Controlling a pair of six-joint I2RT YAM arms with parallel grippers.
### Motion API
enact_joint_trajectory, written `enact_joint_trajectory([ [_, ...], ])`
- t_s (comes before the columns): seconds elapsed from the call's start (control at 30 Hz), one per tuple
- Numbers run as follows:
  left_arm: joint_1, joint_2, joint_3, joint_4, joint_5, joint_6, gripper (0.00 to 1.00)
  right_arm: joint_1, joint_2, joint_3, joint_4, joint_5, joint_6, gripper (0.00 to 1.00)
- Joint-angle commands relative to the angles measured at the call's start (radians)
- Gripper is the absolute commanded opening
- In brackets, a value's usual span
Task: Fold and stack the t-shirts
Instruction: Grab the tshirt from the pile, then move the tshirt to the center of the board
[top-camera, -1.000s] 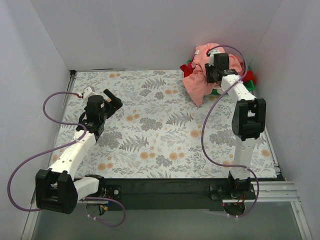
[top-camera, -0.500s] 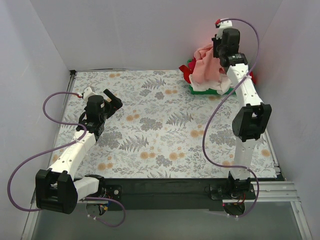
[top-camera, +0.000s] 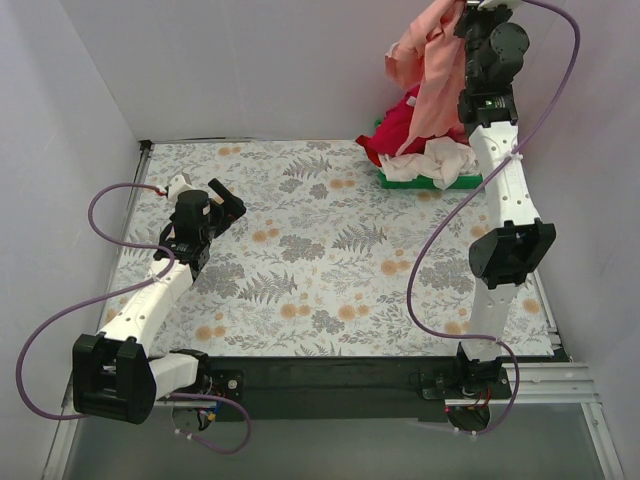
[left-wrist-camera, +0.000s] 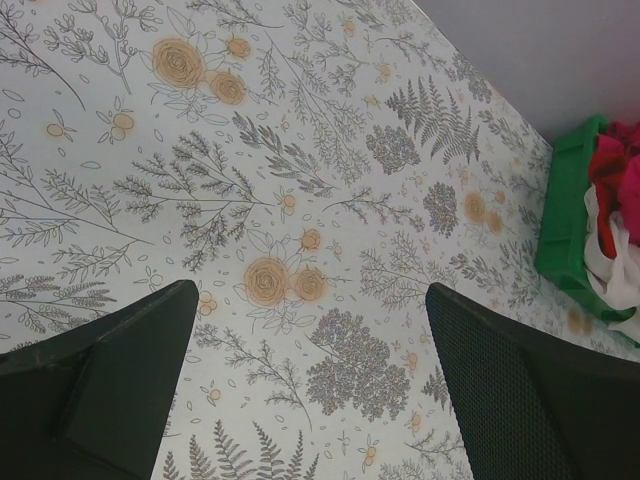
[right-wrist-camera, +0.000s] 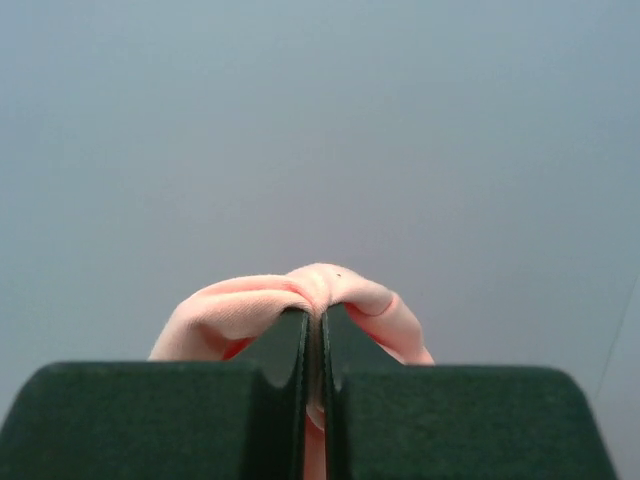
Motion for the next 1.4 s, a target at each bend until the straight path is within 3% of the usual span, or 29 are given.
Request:
enact_joint_trajectory([
  [0.0,0.002,-0.01,0.012,0.024,-0.011,0.018,0.98,-0.003,-0.037,0.065,0.267,-0.097,0.097,0.01],
  [0.2,0.002,-0.018,0.012,0.03,0.013,0.016,0.98,0.02,-0.138,-0.008,0.267,-0.269,0.215,0.01],
  [0.37,0.002,-0.04,0.019,0.023,0.053,0.003,0.98,0.109,-0.303,-0.192,0.235,-0.372,0.203,0.01],
  [0.5,0.002,-0.046,0.07,-0.031,0.068,-0.088,0.98,0.17,-0.382,-0.304,0.229,-0.432,0.287,0.01],
  [0.67,0.002,-0.092,0.099,-0.114,0.09,-0.132,0.98,0.204,-0.408,-0.399,0.132,-0.66,0.332,0.01],
  [0.8,0.002,-0.184,0.059,-0.169,0.069,-0.152,0.98,0.198,-0.526,-0.75,0.123,-0.601,0.305,0.01],
  [0.87,0.004,-0.221,0.042,-0.172,0.068,-0.162,0.98,0.181,-0.613,-0.999,0.105,-0.48,0.265,0.02],
  [0.97,0.002,-0.216,0.027,-0.188,0.129,-0.169,0.98,0.115,-0.67,-1.237,0.028,-0.324,0.312,0.15],
  [1.0,0.002,-0.205,0.018,-0.188,0.153,-0.174,0.98,0.092,-0.672,-1.275,-0.004,-0.329,0.332,0.38],
  [1.07,0.002,-0.166,0.009,-0.174,0.252,-0.191,0.98,0.022,-0.672,-1.329,-0.114,-0.402,0.358,0.63],
  [1.1,0.002,-0.149,-0.005,-0.168,0.288,-0.194,0.98,0.011,-0.676,-1.341,-0.141,-0.413,0.344,0.9],
  [1.2,-0.007,-0.078,-0.03,-0.12,0.352,-0.192,0.98,0.012,-0.745,-1.441,-0.173,-0.418,0.323,0.96],
  [1.37,-0.039,0.076,-0.042,-0.048,0.375,-0.16,0.98,0.014,-0.94,-1.624,-0.184,-0.383,0.326,0.98],
])
